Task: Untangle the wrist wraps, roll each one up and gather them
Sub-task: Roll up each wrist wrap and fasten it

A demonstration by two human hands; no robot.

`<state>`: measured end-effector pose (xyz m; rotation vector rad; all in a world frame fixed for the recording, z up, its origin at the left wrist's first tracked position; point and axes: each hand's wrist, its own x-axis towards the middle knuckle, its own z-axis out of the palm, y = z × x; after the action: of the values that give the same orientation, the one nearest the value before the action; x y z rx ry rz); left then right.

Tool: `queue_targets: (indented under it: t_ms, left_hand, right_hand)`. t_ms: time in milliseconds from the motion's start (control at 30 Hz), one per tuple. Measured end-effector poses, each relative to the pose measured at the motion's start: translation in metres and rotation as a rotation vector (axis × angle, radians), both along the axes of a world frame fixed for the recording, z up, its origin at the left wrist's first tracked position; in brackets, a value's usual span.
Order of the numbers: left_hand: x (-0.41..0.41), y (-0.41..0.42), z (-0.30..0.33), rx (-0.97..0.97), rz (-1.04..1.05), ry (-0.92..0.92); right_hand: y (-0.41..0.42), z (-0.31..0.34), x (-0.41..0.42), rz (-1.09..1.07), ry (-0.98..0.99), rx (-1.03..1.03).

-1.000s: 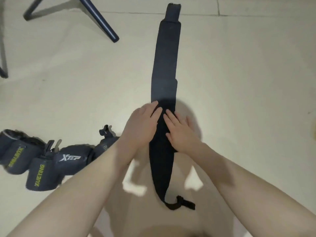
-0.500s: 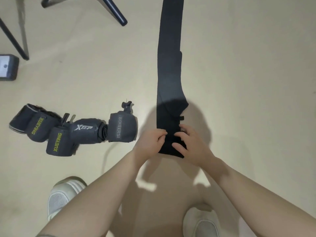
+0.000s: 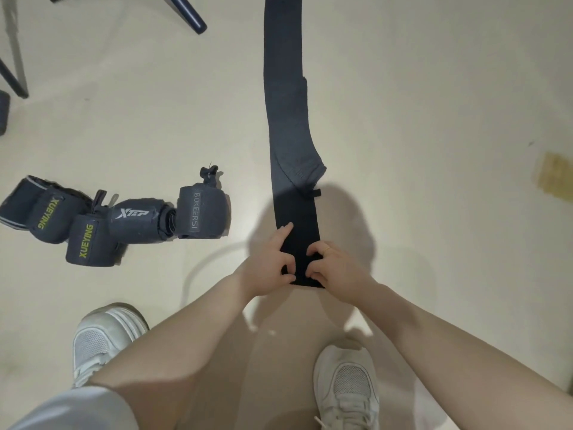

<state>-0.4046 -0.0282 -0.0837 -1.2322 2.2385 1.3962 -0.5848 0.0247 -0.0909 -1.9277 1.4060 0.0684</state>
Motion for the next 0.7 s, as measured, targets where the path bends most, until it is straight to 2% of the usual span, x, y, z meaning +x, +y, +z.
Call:
queue_targets:
  t_ms: [167,233,333,433,600,700]
  left_hand:
    - [-0.004,0.013,-0.002,-0.061,-0.097,-0.065]
    - [-0.006,0.019,-0.006,-0.125,-0.151,-0.113]
    - [-0.006,0.028,-0.009,-0.206,-0.177,-0.122]
    - [-0.006,0.034,-0.017,-0.325,-0.127,-0.04]
    - [-0.004,0.031,-0.021,-0.26,0.039,-0.035]
    - [-0.007,0.027,-0.018,-0.231,0.181,-0.061]
  right_hand:
    - [0.004,0.002,-0.002,0.113,0.117,0.005]
    - [0.008,0.003,-0.001,0.17,0.141,-0.051]
    - [0.013,-0.005,0.002,0.123,0.139,-0.135]
    - [0.011,-0.008,0.002,0.049,0.045,-0.078]
    - [0.002,-0.01,-0.003,-0.239,0.03,0.008]
    - [0.005,-0.009,0.006,-0.125,0.108,-0.156]
